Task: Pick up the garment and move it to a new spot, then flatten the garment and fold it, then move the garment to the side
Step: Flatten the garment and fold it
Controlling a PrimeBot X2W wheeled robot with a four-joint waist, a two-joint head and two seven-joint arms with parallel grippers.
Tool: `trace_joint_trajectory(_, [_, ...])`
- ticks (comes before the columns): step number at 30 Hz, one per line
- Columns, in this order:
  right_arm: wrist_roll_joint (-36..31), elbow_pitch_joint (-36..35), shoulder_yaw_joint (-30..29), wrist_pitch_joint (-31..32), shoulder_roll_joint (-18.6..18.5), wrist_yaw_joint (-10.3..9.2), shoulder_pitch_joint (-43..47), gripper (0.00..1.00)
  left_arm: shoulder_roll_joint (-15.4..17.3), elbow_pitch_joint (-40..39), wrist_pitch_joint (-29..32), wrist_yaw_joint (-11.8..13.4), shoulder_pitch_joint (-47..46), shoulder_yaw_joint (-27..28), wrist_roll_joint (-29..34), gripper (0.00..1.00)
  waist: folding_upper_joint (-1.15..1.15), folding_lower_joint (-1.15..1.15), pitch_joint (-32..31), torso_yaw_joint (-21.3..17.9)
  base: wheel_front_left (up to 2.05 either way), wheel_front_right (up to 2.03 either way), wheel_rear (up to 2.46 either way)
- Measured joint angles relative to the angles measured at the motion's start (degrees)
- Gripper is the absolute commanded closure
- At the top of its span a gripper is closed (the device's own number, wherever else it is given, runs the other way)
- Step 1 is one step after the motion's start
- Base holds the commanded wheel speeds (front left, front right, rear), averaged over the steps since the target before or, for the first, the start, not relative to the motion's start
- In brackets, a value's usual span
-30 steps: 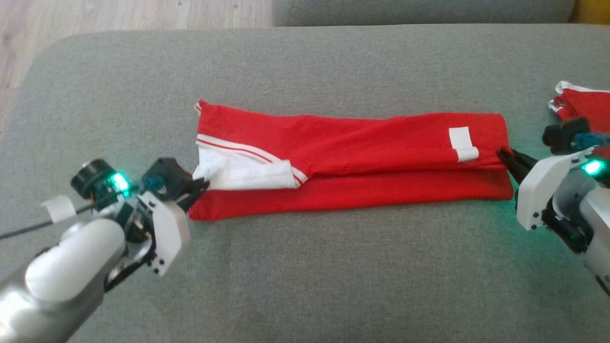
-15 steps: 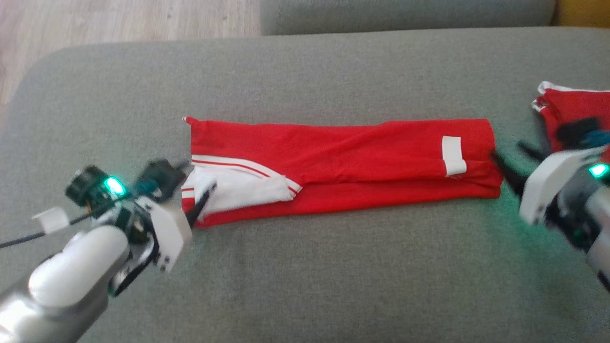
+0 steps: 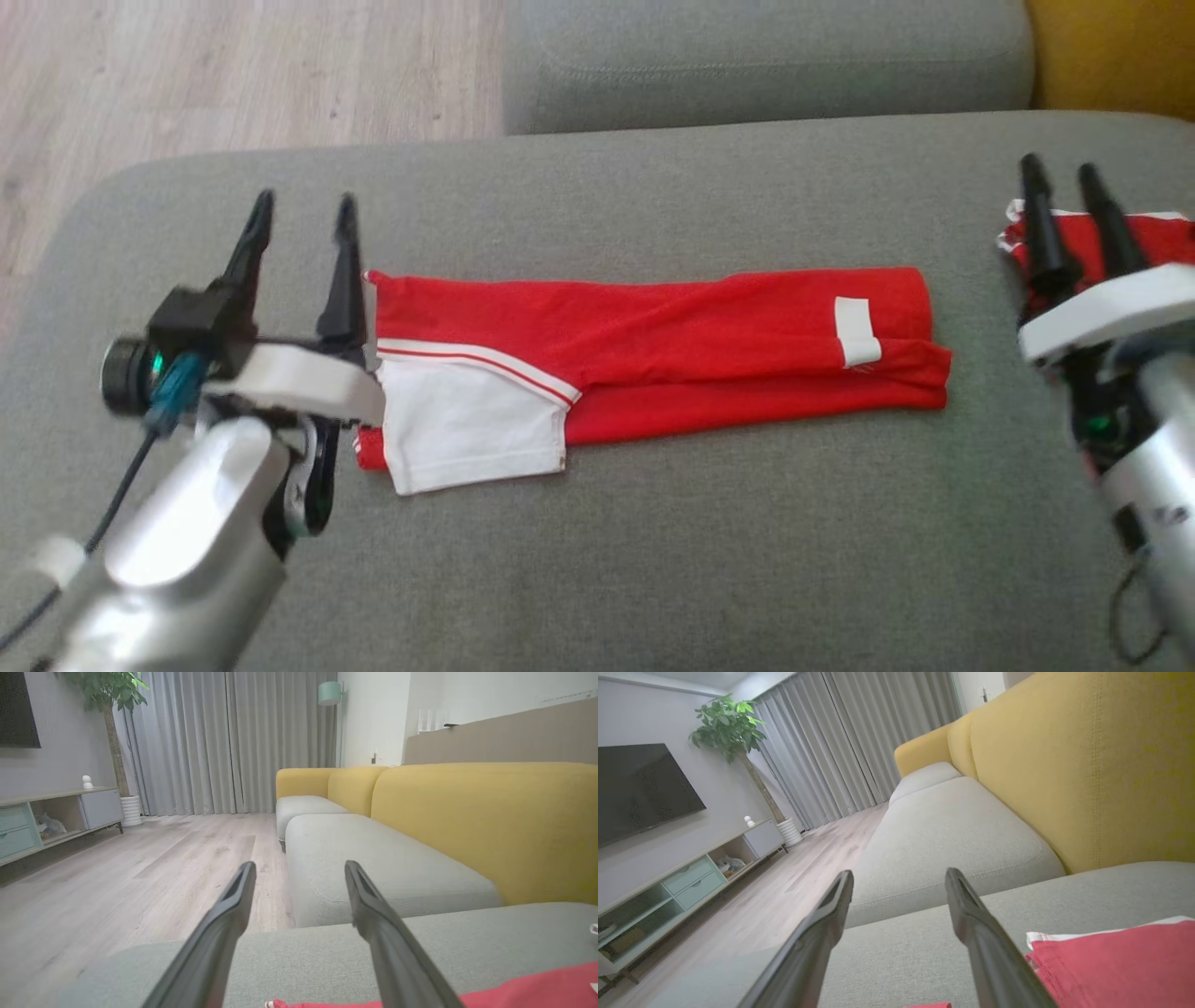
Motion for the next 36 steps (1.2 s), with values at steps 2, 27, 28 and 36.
trace_joint_trajectory(2, [-3.5, -1.5, -4.1, -0.2, 2.7, 0.0, 2.2, 0.0, -1.3, -1.5, -0.1, 0.6, 2.9, 3.9, 0.9, 0.0, 0.0, 0.0, -0.4, -0.3, 0.0, 0.0, 0.0])
trace_joint_trajectory(27, [-30.8, -22.0, -26.8, -0.3, 22.6, -0.01, 28.7, 0.0, -19.4, -3.2, -0.1, -11.4, 25.1, 27.1, 23.6, 0.0, 0.0, 0.01, 2.2, 1.1, 0.0, 0.0, 0.0])
trace_joint_trajectory(28, [-31.5, -21.7, -27.3, -0.3, 22.7, -0.01, 28.1, 0.0, -19.6, -2.7, -0.1, -11.7, 24.4, 27.2, 23.7, 0.0, 0.0, 0.01, 2.8, 1.2, 0.0, 0.0, 0.0])
trace_joint_trajectory(36, [-36.6, -12.2, -37.2, 2.8, 22.8, -0.01, 18.2, 0.0, -21.3, -1.5, -0.1, -14.0, 20.1, 28.2, 25.5, 0.0, 0.0, 0.02, 7.1, 3.2, 0.0, 0.0, 0.0])
